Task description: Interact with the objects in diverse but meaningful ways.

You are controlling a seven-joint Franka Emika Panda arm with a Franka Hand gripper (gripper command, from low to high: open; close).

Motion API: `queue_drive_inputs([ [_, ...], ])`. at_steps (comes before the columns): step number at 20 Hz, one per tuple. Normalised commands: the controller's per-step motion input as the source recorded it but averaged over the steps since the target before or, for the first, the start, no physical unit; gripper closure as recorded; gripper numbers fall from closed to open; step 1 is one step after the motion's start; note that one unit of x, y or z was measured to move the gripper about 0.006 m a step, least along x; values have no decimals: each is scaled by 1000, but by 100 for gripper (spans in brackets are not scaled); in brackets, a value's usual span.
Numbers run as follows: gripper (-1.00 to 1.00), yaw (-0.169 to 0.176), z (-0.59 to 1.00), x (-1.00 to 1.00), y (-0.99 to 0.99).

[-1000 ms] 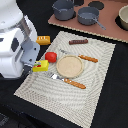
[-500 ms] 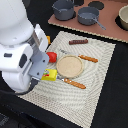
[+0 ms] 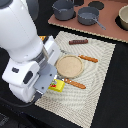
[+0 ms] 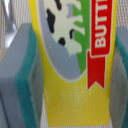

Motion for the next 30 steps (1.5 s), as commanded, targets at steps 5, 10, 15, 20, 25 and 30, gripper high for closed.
queue_drive_inputs([
  [5,100,-20,-186,461,0],
  [10,-100,-6,-81,456,-79],
  [15,-100,0,556,563,5],
  [20,-100,0,880,136,230],
  [25,-100,3,601,-506,461],
  [30,-100,22,402,-733,573],
])
